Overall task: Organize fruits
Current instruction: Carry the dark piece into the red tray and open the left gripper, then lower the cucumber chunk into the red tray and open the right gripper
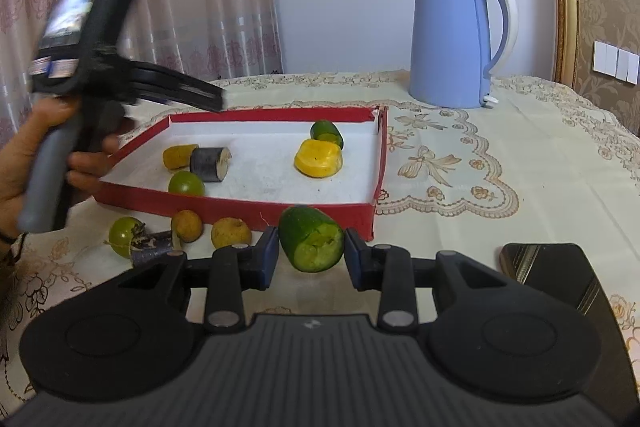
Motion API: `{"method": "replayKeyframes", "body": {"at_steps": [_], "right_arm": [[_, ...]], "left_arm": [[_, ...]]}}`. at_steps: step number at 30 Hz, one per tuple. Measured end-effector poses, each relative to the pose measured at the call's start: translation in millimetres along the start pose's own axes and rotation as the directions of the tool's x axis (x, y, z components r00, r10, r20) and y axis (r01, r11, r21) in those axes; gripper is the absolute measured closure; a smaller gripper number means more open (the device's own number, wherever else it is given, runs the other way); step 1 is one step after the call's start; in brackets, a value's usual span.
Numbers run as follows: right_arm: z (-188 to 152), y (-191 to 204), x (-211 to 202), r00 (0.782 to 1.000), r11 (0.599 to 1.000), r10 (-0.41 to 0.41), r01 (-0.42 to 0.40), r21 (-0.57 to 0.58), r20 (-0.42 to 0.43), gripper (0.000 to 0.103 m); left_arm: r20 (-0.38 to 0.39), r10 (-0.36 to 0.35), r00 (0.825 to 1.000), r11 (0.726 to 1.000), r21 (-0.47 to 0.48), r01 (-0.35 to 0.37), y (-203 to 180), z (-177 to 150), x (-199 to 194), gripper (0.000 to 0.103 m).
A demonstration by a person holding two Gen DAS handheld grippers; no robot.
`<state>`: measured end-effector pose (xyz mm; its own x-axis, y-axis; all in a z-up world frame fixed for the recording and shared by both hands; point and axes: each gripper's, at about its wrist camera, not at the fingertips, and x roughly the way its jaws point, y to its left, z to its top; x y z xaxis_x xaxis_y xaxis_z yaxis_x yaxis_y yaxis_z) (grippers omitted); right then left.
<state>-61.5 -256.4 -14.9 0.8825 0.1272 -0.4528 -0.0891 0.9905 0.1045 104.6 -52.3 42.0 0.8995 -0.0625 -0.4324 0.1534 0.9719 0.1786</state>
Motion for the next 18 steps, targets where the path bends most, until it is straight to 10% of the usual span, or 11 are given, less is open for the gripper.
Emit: {"method": "replayKeyframes", "body": {"at_steps": [8, 18], "right_arm": [[15.9, 11.3, 5.4, 0.999, 0.999, 0.039, -0.038, -0.014, 0.03, 0.07], [80.5, 32.7, 53.9, 0.995, 0.998, 0.033, -0.028, -0.052, 0.098, 0.07]], "left_arm": [[0.061, 0.194, 0.979, 0.967, -0.181, -0.18, 57.3, -44.7, -35.5, 0.001], [-0.012, 0.225, 0.974, 0.94, -0.259, -0.22, 84.6, -59.1, -19.5, 0.001]]}}
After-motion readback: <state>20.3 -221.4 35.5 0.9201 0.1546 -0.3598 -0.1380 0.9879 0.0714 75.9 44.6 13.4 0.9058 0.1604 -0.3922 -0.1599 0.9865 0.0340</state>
